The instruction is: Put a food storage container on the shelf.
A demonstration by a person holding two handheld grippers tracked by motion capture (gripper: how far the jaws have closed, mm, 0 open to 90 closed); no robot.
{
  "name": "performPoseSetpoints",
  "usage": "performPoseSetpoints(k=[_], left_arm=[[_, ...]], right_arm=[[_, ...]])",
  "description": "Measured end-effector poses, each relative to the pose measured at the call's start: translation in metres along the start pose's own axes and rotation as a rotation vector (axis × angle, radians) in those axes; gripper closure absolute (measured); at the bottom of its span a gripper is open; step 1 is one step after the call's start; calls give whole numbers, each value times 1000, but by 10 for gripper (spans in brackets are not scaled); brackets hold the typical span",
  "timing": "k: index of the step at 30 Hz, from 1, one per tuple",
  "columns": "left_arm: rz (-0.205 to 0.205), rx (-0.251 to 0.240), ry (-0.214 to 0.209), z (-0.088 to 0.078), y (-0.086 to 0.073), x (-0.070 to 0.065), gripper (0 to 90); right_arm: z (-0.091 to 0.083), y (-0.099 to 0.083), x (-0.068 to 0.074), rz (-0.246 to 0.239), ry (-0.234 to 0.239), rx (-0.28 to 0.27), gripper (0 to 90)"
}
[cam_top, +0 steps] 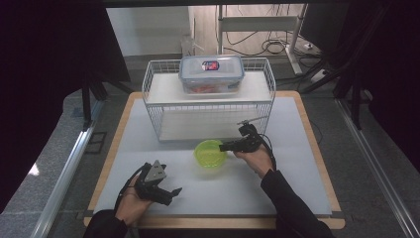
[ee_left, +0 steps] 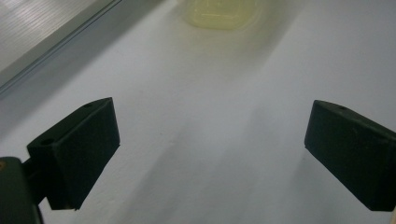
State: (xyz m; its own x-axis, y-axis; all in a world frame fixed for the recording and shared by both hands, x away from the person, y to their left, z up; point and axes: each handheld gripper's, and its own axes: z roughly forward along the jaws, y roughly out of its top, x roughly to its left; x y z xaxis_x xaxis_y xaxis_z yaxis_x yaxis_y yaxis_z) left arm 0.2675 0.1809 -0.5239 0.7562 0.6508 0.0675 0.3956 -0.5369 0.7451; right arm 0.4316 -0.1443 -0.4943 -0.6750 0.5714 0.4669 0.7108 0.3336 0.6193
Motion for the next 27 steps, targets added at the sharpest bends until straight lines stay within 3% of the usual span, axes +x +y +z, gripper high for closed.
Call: performPoseSetpoints(k=[11, 27], left_arm=[[-1, -1, -2, 0, 0, 0, 32], [-2, -3, 1, -1, 0, 0, 32]], right_arm=[[7, 1, -12, 114, 137, -2, 796], [-4, 0, 3, 111, 148, -45, 820]])
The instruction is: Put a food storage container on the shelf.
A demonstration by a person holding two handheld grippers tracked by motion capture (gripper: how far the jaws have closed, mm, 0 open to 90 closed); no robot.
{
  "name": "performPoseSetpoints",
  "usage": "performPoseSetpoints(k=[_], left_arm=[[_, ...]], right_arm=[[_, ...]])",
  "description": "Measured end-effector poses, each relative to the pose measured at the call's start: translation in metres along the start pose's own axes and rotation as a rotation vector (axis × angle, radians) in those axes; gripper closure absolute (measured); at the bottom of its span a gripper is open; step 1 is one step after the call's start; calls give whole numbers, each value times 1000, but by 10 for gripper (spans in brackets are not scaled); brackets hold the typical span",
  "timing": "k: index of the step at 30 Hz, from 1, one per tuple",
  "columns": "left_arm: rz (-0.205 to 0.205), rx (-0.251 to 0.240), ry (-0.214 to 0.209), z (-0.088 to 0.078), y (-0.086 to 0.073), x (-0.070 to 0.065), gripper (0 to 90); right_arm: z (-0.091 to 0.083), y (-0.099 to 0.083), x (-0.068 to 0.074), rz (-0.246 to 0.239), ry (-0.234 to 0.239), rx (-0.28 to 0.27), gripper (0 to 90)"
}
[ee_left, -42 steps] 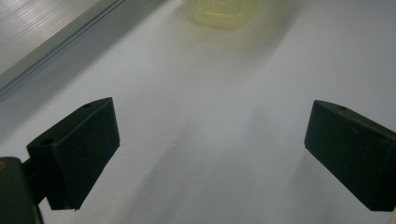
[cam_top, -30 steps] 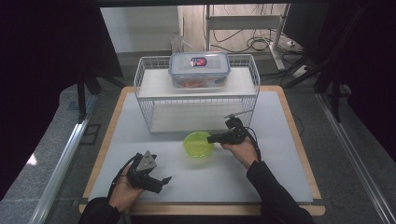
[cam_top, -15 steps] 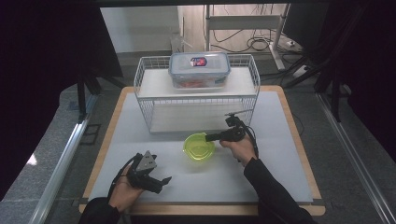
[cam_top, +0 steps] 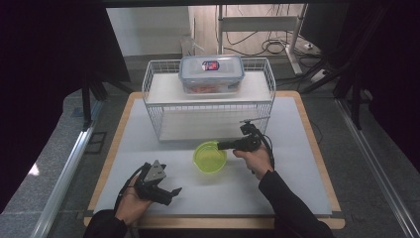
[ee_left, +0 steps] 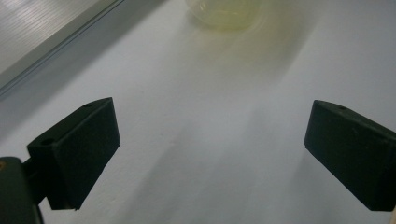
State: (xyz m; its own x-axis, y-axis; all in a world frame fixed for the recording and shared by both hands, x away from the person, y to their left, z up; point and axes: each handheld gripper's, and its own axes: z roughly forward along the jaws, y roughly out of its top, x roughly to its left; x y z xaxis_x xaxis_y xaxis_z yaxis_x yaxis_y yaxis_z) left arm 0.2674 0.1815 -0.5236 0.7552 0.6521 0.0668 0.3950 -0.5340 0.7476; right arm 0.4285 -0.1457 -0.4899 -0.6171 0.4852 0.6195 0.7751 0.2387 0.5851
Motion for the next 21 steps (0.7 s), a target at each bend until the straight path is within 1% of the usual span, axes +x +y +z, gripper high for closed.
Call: performPoseSetpoints(k=[4, 8, 13, 21], left_arm=[[-1, -1, 1, 0, 0, 0, 32], [0, -2, 4, 0, 0, 0, 32], [0, -6, 6, -1, 0, 0, 32], [-14, -39, -2, -4, 1, 1, 28]], right_arm=[[-9, 1, 5, -5, 12, -23, 821], [-19, 4, 14, -15, 22, -50, 821], [-35, 10, 26, -19, 48, -86, 821], [-56, 25, 45, -43, 72, -138, 822]])
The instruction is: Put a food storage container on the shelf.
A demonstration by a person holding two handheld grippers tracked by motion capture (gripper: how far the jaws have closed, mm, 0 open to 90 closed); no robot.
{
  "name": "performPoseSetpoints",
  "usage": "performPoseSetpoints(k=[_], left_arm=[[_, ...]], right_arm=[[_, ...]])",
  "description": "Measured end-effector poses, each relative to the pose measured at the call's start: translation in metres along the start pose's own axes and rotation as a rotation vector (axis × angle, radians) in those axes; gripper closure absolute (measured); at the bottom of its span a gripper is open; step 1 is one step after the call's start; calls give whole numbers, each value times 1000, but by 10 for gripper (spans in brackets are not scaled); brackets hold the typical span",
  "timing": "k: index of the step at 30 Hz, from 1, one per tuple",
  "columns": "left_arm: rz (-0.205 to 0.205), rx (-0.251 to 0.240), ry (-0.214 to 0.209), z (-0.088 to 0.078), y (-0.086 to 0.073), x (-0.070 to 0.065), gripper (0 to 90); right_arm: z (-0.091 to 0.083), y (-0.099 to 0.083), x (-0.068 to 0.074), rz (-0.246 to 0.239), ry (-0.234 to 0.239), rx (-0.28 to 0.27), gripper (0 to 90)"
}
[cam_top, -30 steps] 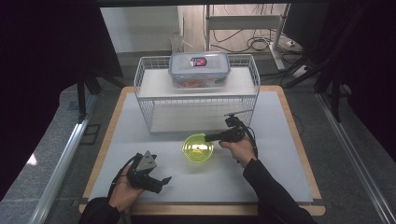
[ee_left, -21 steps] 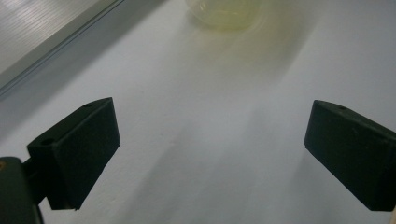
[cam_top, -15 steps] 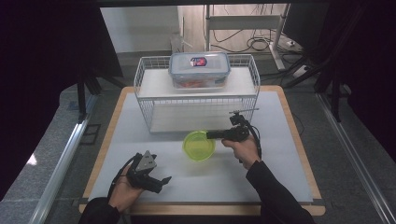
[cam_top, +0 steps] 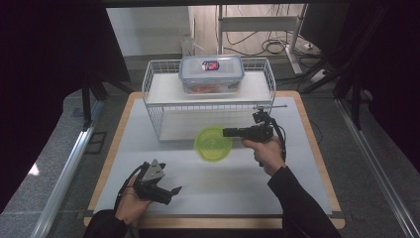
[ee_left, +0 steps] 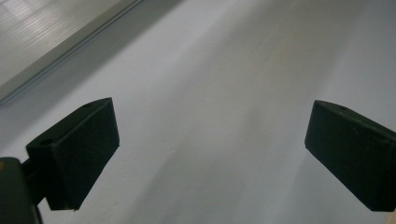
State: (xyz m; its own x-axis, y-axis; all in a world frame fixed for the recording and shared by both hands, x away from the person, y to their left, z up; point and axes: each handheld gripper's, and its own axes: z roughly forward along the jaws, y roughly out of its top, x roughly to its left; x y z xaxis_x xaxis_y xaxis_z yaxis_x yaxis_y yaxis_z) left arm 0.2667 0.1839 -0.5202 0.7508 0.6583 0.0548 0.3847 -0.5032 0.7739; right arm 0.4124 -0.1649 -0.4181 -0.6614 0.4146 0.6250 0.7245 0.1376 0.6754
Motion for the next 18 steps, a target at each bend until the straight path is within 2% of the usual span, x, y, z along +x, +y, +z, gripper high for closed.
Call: performPoseSetpoints(k=[5, 18], left_arm=[[-8, -17, -6, -1, 0, 1, 24], [-4, -14, -4, -1, 0, 1, 22]], right_arm=[[-9, 12, 9, -10, 5, -28, 824], [-40, 52, 36, -25, 13, -117, 828]])
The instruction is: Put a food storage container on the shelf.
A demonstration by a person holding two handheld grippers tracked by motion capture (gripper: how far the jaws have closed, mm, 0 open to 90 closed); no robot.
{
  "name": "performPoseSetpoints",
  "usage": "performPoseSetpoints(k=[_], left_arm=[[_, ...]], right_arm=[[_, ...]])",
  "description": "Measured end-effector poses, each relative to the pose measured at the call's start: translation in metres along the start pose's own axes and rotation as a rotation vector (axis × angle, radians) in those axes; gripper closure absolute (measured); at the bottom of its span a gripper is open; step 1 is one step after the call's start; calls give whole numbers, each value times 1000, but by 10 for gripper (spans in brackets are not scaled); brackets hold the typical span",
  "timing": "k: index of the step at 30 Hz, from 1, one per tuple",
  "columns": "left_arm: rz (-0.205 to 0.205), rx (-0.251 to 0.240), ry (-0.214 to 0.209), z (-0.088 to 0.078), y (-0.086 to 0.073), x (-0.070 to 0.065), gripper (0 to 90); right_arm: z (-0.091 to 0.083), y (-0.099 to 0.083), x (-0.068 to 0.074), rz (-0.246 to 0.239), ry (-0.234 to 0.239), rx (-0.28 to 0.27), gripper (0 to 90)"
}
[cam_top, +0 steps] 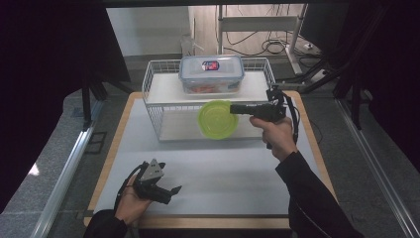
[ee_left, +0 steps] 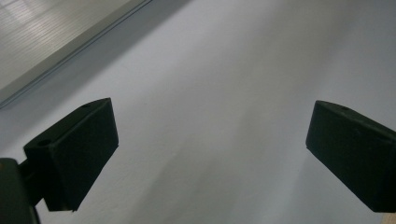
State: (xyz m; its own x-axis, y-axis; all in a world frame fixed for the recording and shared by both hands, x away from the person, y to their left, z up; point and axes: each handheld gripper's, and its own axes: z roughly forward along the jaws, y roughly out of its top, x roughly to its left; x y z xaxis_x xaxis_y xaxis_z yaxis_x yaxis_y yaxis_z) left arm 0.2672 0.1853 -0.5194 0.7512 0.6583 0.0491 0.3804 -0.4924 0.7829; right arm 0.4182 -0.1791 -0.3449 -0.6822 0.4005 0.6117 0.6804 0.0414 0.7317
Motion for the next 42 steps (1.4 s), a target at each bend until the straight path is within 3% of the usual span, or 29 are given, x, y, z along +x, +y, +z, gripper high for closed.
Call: performPoseSetpoints(k=[4, 10, 27, 33, 40, 42], left_arm=[[-4, 0, -3, 0, 0, 0, 23], [-3, -2, -5, 0, 0, 0, 23], [-5, 3, -18, 0, 0, 0, 24], [-1, 3, -23, 0, 0, 0, 25], [1, 0, -29, 0, 0, 0, 26], [0, -1, -30, 0, 0, 0, 26]], right_arm=[[-8, 19, 10, -15, -3, -35, 837], [-12, 48, 22, -34, -56, -67, 838], [-4, 100, 30, -1, -51, -167, 838], [9, 121, 24, 28, -88, -178, 838], [25, 136, 4, 106, -130, -186, 836], [27, 138, -2, 137, -119, -203, 835]])
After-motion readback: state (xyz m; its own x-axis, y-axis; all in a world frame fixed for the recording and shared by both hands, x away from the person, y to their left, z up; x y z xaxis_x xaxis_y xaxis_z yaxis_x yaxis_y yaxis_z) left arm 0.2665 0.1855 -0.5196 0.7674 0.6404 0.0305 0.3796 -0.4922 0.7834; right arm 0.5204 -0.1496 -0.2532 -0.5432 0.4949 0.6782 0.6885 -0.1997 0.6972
